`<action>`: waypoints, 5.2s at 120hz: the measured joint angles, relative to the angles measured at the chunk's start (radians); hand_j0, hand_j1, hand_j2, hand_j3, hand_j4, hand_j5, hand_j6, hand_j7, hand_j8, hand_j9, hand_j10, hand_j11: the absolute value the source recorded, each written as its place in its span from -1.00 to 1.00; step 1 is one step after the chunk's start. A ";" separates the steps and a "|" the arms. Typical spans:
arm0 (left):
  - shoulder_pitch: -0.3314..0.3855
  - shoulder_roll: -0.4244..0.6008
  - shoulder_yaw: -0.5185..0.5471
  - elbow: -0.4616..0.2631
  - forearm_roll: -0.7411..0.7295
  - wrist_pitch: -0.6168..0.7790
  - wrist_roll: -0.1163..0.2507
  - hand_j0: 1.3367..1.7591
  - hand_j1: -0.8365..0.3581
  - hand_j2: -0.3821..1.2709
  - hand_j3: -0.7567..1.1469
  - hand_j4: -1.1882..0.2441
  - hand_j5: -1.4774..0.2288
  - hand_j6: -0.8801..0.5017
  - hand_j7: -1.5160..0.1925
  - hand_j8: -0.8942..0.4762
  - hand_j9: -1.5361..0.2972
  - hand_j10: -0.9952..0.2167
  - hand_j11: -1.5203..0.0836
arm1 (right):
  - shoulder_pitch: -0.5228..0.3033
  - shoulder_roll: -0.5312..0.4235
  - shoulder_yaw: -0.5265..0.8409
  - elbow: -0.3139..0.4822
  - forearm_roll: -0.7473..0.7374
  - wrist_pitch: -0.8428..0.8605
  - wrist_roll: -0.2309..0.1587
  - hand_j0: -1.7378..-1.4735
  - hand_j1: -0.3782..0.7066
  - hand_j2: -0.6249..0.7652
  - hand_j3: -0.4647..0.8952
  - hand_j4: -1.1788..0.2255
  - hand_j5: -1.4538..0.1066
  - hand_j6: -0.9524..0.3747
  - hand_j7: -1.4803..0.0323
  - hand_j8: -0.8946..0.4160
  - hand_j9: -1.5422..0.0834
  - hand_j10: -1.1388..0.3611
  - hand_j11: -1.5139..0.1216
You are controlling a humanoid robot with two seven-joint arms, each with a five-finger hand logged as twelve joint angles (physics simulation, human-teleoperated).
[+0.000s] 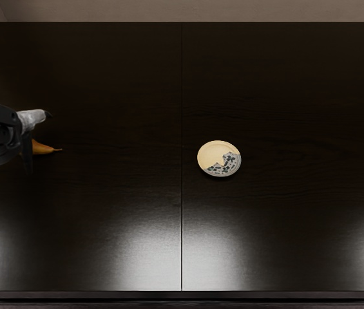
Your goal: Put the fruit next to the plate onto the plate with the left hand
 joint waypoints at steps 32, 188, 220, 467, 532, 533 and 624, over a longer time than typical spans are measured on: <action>0.024 -0.008 -0.033 0.024 -0.002 0.005 -0.033 0.52 0.78 -0.51 -0.20 0.52 0.58 0.13 0.62 0.16 0.53 0.48 0.73 | 0.000 0.000 0.000 0.000 0.000 0.000 0.000 -0.40 -0.93 -0.10 -0.32 0.67 0.85 0.42 0.94 0.35 0.88 0.51 0.84; 0.106 0.070 -0.053 0.091 0.034 -0.005 -0.116 0.52 0.57 -0.49 -0.20 0.37 0.41 -0.03 0.46 0.00 0.38 0.30 0.56 | 0.000 0.000 0.000 0.000 0.000 0.000 0.000 -0.40 -0.93 -0.10 -0.32 0.67 0.85 0.42 0.94 0.35 0.88 0.51 0.84; 0.106 0.069 -0.053 0.093 0.031 -0.019 -0.115 0.52 0.37 -0.46 -0.20 0.23 0.26 -0.17 0.31 -0.15 0.24 0.13 0.40 | 0.000 0.000 0.000 0.000 0.000 0.000 0.000 -0.40 -0.93 -0.10 -0.32 0.67 0.85 0.42 0.94 0.35 0.88 0.51 0.84; 0.131 0.081 -0.041 0.130 -0.007 -0.027 -0.109 0.52 0.03 -0.42 -0.20 -0.01 0.00 -0.42 0.05 -0.39 0.00 -0.15 0.12 | 0.000 0.000 0.000 0.000 0.000 0.000 0.000 -0.40 -0.93 -0.10 -0.32 0.67 0.85 0.42 0.94 0.35 0.88 0.51 0.84; 0.114 0.120 -0.044 0.130 -0.008 -0.148 -0.114 0.51 -0.35 -0.29 -0.05 -0.09 -0.34 -0.11 -0.57 -0.15 -0.53 -0.54 -0.25 | 0.000 0.000 0.000 0.000 0.000 0.000 0.000 -0.40 -0.93 -0.10 -0.32 0.67 0.85 0.42 0.94 0.35 0.88 0.51 0.84; 0.114 0.121 -0.044 0.130 -0.009 -0.148 -0.113 0.51 -0.34 -0.28 -0.06 -0.09 -0.35 -0.13 -0.57 -0.17 -0.52 -0.54 -0.25 | 0.000 0.000 0.000 0.000 0.000 0.000 0.000 -0.40 -0.93 -0.10 -0.32 0.67 0.85 0.42 0.94 0.35 0.88 0.51 0.84; 0.092 -0.005 -0.656 0.124 -0.154 -0.379 -0.109 0.48 -0.30 -0.06 -0.20 -0.06 -0.67 -0.28 -0.64 -0.21 -0.58 -0.44 -0.53 | 0.000 0.000 0.000 0.000 0.000 0.000 0.000 -0.40 -0.93 -0.10 -0.32 0.67 0.85 0.42 0.94 0.35 0.88 0.51 0.84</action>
